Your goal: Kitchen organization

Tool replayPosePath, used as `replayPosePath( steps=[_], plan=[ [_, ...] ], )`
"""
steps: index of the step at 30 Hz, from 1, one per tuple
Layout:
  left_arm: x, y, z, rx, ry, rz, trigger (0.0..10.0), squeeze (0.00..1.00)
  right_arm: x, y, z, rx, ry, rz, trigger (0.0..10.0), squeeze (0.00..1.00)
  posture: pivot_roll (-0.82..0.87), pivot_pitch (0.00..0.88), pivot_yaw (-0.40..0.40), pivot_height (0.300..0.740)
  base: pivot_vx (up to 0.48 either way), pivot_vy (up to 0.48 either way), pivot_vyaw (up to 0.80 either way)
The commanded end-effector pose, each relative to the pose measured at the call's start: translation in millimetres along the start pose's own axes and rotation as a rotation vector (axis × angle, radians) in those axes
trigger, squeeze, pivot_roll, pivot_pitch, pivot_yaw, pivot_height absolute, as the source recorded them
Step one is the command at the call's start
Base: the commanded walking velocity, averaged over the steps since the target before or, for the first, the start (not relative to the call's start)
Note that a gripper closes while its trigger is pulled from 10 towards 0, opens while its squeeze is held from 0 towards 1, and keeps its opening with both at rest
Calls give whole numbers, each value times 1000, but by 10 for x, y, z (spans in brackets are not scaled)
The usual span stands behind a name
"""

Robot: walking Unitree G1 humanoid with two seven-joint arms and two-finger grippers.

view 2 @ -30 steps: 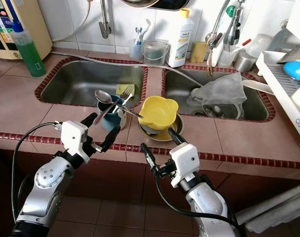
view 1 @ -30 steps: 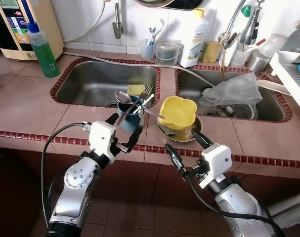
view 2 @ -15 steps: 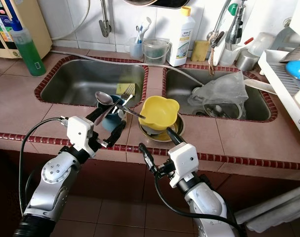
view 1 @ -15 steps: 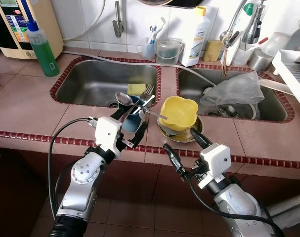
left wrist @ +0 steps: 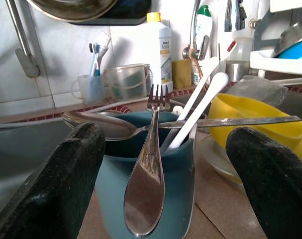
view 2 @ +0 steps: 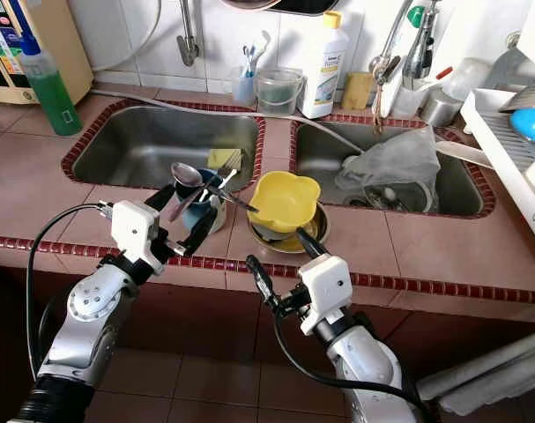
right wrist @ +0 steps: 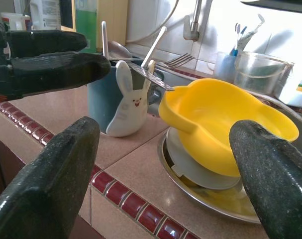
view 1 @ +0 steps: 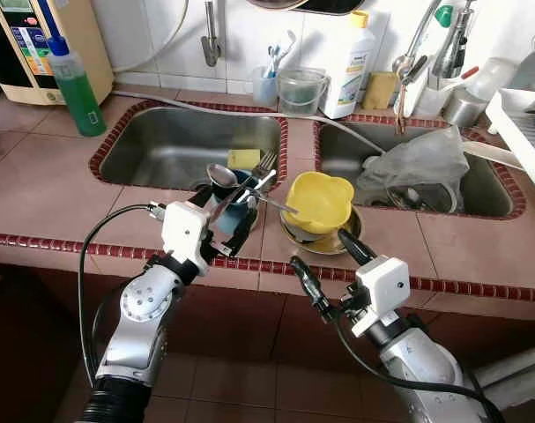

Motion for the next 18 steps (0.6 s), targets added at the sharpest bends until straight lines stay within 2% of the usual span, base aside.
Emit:
replayPosePath(
  steps=[1, 2, 3, 4, 5, 6, 8, 9, 18],
  plan=[
    [47, -66, 20, -9, 6, 26, 9333, 0, 4, 36, -3, 8, 6, -4, 10000, 0, -95, 66, -10, 740, 0, 0, 0],
    [57, -74, 21, -16, 4, 28, 8510, 0, 5, 38, -6, 8, 6, -3, 10000, 0, -94, 66, -13, 740, 0, 0, 0],
    [64, -78, 22, -22, 4, 30, 8235, 0, 5, 38, -7, 7, 6, -3, 10000, 0, -93, 68, -13, 740, 0, 0, 0],
    [72, -87, 27, -25, 5, 32, 8510, 0, 4, 37, -7, 8, 7, -1, 10000, 0, -93, 68, -13, 740, 0, 0, 0],
    [72, -91, 27, -23, 5, 31, 5176, 0, 3, 36, -9, 8, 7, -1, 10000, 0, -92, 70, -16, 740, 0, 0, 0],
    [72, -93, 27, -22, 4, 30, 4039, 0, 2, 36, -10, 8, 7, 0, 10000, 0, -92, 70, -16, 740, 0, 0, 0],
    [85, -116, 40, -26, 13, 39, 3882, 0, -7, 41, -13, 8, 7, -1, 10000, 0, -92, 70, -17, 740, 0, 0, 0],
    [96, -128, 45, -26, 13, 40, 0, 0, -12, 47, -17, 7, 7, -3, 10000, 0, -94, 73, -17, 740, 0, 0, 0],
    [100, -126, 86, -31, 32, 35, 0, 0, -14, 46, -24, 7, 6, 0, 10000, 0, -90, 77, -21, 740, 0, 0, 0]
  ],
)
Point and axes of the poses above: a point about 5 cm out from each wrist's last joint towards the gripper, its own x axis pointing back from the gripper into the wrist, its own y axis along the axis of the wrist's last joint, z = x × y, the point moved 2 cm from there along -x, pointing out of the wrist towards the gripper, and after that the axes turned 6 degrees about -x, right-handed, at the moved point
